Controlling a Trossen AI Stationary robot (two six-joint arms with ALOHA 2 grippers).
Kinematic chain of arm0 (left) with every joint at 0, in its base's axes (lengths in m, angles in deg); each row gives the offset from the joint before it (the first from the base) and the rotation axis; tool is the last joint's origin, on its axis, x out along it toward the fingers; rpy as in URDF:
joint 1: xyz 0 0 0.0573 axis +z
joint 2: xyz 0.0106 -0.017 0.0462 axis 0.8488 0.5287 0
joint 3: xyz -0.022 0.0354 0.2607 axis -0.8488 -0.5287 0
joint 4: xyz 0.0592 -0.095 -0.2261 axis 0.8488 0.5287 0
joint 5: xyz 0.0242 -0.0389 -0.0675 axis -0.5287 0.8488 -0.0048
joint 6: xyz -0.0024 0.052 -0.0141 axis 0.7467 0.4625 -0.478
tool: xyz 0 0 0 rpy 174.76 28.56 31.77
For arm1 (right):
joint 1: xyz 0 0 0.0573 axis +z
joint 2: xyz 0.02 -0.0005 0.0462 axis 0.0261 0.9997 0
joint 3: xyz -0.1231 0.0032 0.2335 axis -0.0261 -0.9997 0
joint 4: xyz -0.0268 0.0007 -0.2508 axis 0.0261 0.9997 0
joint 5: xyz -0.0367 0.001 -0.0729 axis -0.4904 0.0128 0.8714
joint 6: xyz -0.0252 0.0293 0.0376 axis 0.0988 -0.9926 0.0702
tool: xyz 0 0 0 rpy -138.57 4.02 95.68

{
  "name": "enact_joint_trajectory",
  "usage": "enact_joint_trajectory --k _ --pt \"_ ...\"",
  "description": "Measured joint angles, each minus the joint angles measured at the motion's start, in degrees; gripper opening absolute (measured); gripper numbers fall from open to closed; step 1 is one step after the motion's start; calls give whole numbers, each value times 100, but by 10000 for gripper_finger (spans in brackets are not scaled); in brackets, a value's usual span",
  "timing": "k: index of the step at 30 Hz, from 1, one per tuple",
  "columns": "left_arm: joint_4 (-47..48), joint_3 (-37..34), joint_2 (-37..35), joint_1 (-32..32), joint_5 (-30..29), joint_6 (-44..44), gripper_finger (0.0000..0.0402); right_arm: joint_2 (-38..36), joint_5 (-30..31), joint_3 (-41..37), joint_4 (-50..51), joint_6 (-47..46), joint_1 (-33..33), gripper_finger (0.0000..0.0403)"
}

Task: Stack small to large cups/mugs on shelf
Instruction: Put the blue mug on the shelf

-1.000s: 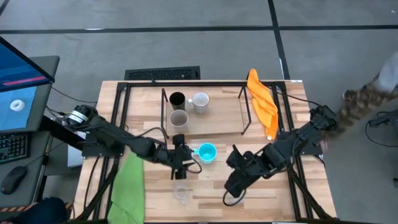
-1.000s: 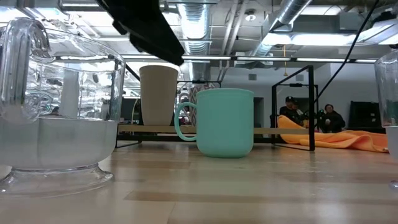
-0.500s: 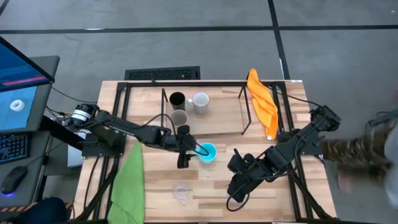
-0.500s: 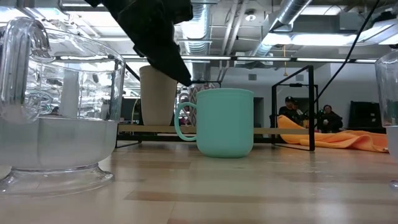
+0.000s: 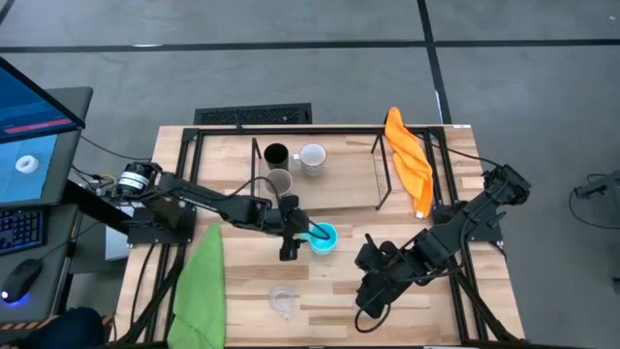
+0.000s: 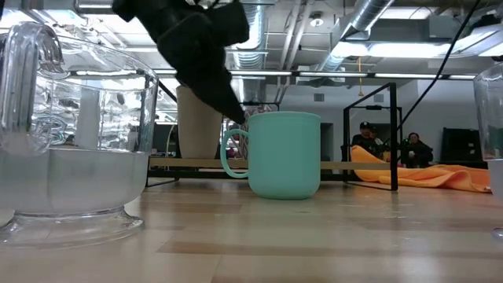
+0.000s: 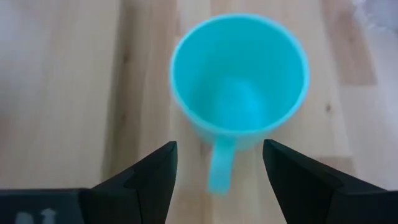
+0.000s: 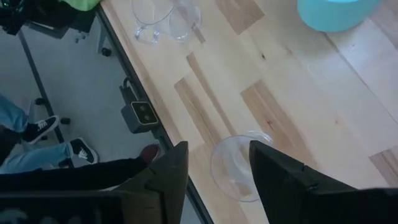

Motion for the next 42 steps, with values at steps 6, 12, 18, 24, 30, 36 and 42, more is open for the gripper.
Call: enact_joint_trajectory --k 6,12,18,24,30,36,42 --pt "-108 -1 318 -27 204 -52 214 -2 0 0 -40 -5 109 191" --pt "-89 -1 332 -21 191 -82 169 -2 0 0 -131 -5 167 191" --pt "-7 -1 332 38 172 -150 101 -2 0 0 -131 -4 178 191" --pt "10 -1 332 66 184 -165 40 -2 0 0 -131 -5 202 191" --pt "5 -1 327 43 195 -231 41 -2 -2 0 -131 -5 204 191" --pt "304 300 327 -120 364 -419 44 -97 -2 0 -112 -9 233 191" --pt "1068 1186 327 -400 260 -480 44 -401 -3 0 -97 -130 264 191"
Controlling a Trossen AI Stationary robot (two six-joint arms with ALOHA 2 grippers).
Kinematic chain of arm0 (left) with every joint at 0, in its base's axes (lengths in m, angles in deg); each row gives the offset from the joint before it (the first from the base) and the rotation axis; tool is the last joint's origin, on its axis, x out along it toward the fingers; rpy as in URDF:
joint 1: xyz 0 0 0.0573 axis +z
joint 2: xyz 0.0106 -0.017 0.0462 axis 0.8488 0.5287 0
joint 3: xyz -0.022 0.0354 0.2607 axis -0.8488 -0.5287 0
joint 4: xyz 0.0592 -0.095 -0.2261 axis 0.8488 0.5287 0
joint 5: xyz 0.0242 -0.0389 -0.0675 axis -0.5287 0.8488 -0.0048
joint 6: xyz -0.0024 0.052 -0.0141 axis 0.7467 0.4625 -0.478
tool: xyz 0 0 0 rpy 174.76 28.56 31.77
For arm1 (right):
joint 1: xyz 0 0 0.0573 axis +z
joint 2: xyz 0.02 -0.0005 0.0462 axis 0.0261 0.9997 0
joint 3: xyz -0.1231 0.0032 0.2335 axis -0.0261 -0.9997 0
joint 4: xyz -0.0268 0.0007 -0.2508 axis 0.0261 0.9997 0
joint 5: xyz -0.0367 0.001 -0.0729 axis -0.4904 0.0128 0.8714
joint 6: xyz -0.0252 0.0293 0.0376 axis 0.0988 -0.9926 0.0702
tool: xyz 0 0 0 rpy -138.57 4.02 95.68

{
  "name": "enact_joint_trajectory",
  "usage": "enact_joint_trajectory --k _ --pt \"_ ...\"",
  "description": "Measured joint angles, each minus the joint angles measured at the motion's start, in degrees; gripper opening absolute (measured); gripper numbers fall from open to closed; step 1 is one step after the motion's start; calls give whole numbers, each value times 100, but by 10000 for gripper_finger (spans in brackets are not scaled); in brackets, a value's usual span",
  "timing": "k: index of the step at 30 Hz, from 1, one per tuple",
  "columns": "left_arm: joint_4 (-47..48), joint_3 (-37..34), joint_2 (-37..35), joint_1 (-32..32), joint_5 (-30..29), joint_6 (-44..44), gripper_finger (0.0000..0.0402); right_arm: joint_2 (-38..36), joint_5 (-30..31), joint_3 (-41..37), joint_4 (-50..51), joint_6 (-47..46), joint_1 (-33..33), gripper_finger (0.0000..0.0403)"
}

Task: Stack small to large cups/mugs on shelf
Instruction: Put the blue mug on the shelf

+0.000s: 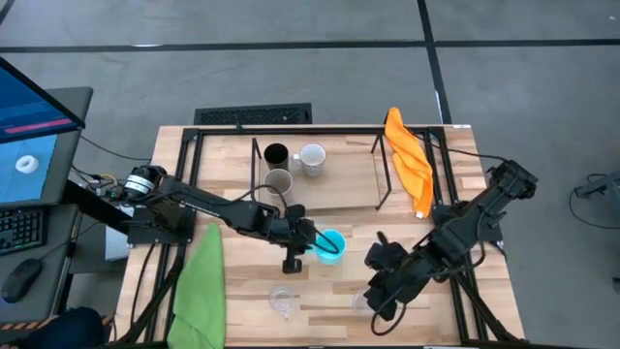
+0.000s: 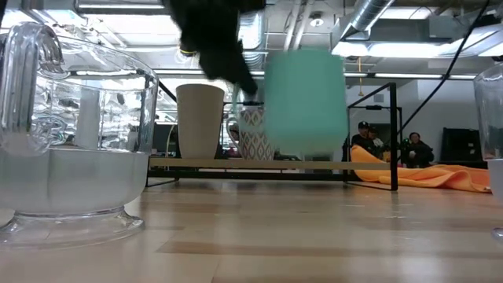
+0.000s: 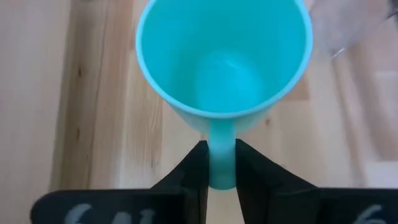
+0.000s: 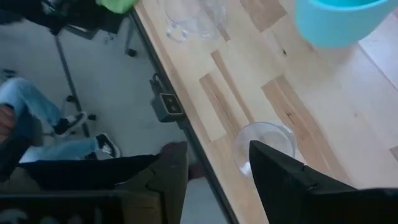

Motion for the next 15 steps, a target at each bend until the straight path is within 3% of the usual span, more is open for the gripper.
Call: enact_joint_trajectory --k 4,9,15 --pt "906 896 0 -248 -328 34 49 -322 166 0 9 -35 77 191" --pt "2270 2089 -2 -615 -856 -68 42 -768 814 0 10 -74 283 191" --pt "3357 3201 -33 -1551 -2252 -91 49 -1145 1905 2 82 -28 593 191"
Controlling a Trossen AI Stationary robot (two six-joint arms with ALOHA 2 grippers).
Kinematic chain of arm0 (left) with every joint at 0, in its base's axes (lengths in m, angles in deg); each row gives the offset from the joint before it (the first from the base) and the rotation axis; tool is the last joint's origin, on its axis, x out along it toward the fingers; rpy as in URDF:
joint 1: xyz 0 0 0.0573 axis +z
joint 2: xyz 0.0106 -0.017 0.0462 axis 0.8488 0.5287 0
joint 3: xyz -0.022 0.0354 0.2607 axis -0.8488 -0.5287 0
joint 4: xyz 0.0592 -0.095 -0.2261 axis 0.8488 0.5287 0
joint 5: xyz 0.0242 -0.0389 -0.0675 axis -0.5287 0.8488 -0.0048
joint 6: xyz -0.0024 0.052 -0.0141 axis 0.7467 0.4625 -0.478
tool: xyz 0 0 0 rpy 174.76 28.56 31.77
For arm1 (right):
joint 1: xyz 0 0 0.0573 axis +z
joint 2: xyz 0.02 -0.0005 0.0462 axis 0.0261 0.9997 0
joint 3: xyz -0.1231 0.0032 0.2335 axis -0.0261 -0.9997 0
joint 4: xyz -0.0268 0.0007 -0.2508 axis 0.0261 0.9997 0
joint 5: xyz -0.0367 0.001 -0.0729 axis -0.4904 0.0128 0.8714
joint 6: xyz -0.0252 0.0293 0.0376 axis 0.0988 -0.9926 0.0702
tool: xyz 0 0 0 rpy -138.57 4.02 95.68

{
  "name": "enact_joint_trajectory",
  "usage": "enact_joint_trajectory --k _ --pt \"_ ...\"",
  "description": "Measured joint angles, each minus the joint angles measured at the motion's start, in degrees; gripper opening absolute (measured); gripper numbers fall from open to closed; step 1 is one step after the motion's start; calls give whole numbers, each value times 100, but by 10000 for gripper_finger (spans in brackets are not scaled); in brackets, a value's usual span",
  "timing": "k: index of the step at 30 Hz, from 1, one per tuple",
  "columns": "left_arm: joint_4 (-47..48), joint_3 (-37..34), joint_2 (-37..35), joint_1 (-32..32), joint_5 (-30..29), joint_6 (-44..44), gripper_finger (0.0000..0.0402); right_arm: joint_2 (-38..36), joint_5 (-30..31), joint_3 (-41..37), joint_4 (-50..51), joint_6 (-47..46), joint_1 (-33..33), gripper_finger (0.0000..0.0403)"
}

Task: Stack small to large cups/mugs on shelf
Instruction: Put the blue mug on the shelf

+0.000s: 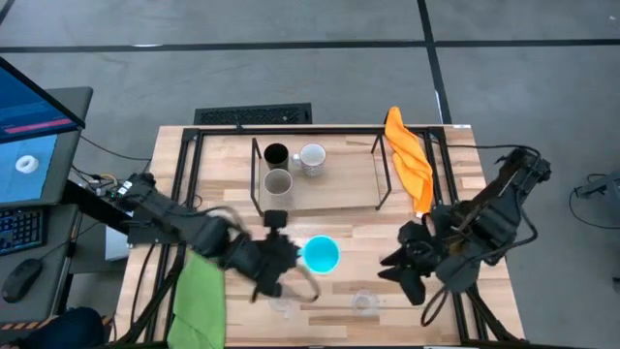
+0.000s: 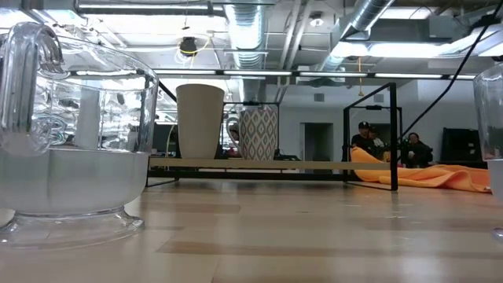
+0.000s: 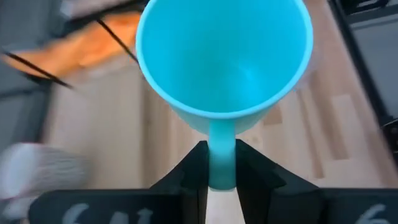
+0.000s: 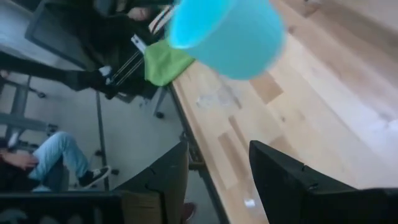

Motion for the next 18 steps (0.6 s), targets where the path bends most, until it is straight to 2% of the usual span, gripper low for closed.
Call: enact_joint_trajectory --k 4,11,14,18 --pt "656 478 0 -752 -1433 -10 46 -80 109 0 142 0 8 191" --pt "832 520 31 -1801 -3594 1099 49 -76 100 0 252 -57 8 191" --pt "943 454 39 -1920 -4237 1472 49 -72 74 0 250 -271 -40 191" --pt "988 454 42 -1941 -4586 1702 50 -72 58 0 248 -543 -115 191"
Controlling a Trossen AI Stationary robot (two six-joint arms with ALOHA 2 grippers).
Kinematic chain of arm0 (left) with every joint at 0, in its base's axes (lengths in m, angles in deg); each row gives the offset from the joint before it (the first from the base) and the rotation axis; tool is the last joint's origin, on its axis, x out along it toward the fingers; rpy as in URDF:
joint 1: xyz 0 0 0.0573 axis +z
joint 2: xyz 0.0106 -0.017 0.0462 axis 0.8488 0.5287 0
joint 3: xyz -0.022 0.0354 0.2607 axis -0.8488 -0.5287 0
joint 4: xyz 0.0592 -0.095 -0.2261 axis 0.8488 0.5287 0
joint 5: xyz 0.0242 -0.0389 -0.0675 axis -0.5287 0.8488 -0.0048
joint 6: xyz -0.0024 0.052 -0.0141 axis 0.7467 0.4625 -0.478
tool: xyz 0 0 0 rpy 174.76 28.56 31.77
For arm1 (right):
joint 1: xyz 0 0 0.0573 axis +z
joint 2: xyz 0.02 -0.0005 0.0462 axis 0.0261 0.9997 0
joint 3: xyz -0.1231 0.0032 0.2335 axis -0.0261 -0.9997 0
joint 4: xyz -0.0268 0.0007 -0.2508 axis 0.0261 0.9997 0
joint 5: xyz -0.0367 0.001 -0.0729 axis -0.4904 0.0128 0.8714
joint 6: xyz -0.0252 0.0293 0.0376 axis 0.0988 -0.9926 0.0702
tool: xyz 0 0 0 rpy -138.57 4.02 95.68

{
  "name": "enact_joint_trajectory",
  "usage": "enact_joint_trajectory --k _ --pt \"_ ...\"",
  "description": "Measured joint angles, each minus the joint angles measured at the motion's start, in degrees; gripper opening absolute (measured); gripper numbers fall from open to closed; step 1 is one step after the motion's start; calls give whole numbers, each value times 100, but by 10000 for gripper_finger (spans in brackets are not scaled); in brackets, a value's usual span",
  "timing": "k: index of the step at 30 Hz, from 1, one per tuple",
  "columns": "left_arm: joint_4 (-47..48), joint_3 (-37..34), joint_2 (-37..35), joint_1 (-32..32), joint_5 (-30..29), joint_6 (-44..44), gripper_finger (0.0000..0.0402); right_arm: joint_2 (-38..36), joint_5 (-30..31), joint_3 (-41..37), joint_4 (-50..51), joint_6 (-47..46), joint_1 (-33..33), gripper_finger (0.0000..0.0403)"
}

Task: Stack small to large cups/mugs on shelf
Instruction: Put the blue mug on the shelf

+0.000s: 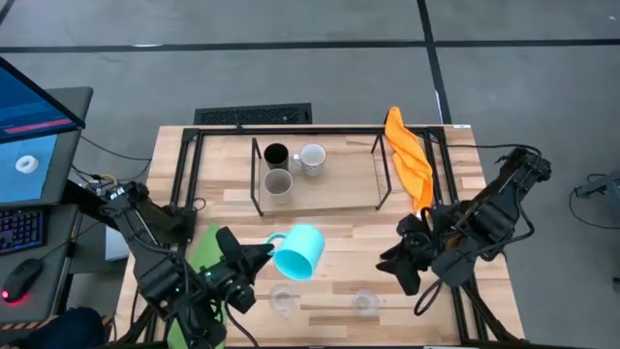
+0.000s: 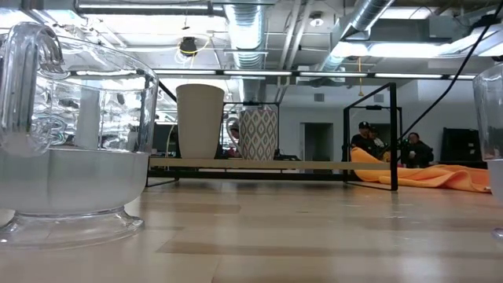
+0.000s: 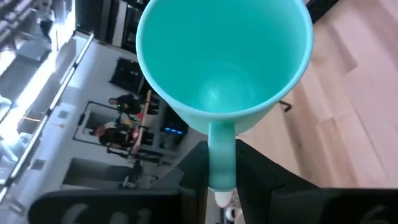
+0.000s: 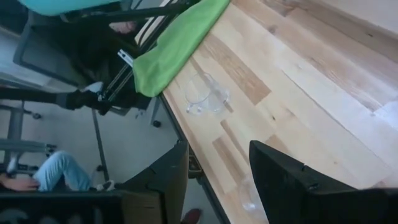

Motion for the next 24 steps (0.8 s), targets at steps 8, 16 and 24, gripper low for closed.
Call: enact_joint_trajectory --k 8,16,24 --pt "-713 386 -132 -19 270 -902 51 0 -17 0 -46 -106 -82 191" --pt "-1724 2006 -425 -120 2980 -2965 51 0 -17 0 -55 290 -262 191" --pt "-3481 2575 -542 -359 5745 -3317 51 0 -15 0 -238 827 -382 191"
